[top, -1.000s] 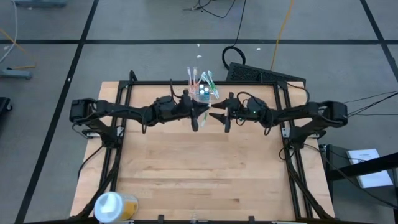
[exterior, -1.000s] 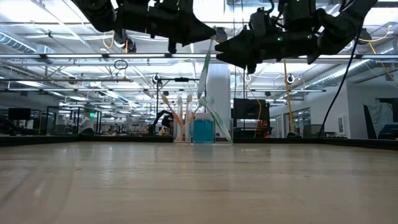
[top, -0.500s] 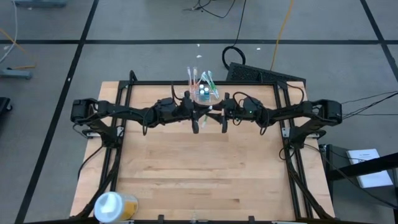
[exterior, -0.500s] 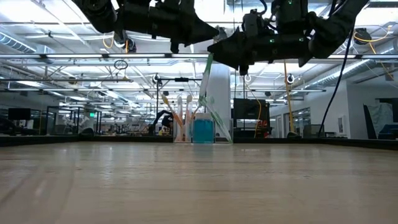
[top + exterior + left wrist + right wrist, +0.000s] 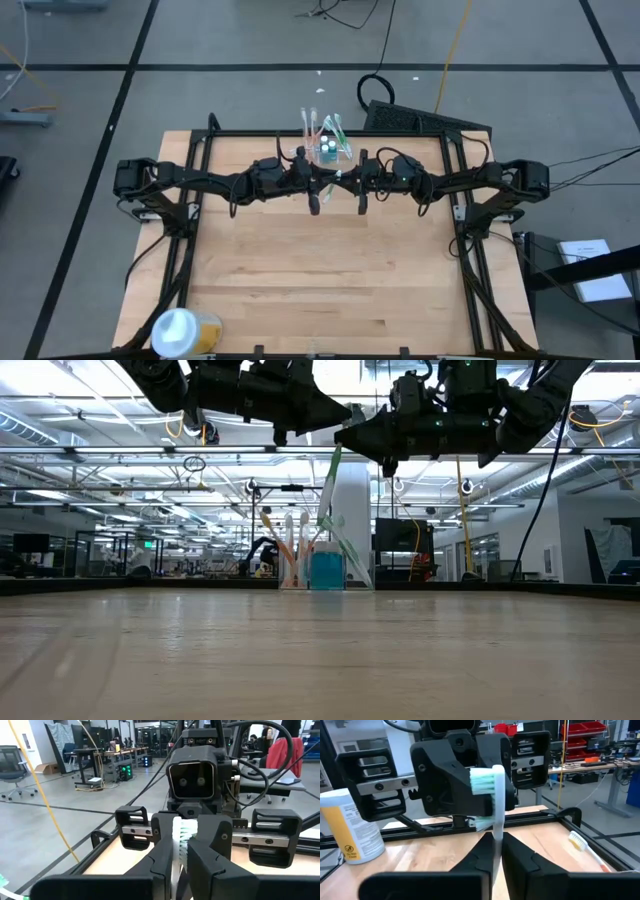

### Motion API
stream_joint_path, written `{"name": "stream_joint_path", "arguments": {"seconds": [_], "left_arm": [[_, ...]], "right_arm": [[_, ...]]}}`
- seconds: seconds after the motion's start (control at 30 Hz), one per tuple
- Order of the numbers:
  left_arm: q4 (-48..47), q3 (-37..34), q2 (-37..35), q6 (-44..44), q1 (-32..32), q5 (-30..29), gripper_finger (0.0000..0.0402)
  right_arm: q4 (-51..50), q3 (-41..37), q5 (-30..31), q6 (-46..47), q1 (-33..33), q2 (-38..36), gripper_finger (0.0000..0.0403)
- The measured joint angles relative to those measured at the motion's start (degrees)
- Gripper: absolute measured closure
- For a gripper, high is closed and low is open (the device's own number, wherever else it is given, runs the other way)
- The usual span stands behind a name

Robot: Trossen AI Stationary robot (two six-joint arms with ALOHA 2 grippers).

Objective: Pick & Place toothbrushing station
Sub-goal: Put the green toothbrush into the transparent organizer

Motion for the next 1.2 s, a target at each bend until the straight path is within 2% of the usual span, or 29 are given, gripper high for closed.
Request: {"name": "stream_joint_path", "arguments": {"seconds": [0.13, 0.33, 0.67, 0.83, 1.0, 1.1, 1.2], "left_arm": [[0.02, 0.0, 0.0, 0.38, 0.0, 0.05, 0.0342], [-0.95, 0.0, -0.54, 0.44, -0.02, -3.34, 0.0309], [-15.91, 7.54, -4.53, 2.34, 0.07, -5.79, 0.017], [-23.34, 7.59, -8.7, 8.04, -0.31, -4.62, 0.0127], [-24.09, 3.83, -12.23, 9.97, 1.92, -2.23, 0.0107], [-20.26, 0.2, -13.0, 9.46, 3.87, -0.74, 0.0103], [-17.04, -2.42, -13.95, 8.05, 6.3, -0.56, 0.0106]], "right_arm": [[0.03, 0.0, -0.03, -0.19, 0.03, 0.0, 0.039], [-1.07, 0.0, 0.09, -0.87, 0.01, 0.0, 0.0394], [-2.95, -0.03, -0.58, -0.23, -1.86, 0.09, 0.0394], [-3.87, 0.04, -0.38, 0.23, -6.36, -0.53, 0.0394], [-13.21, 6.15, -0.68, 0.36, -12.38, -1.39, 0.0394], [-23.28, 12.04, -0.37, -3.42, -15.28, -1.15, 0.0394], [-29.17, 16.64, -0.21, -6.7, -17.73, -0.17, 0.0394]]}}
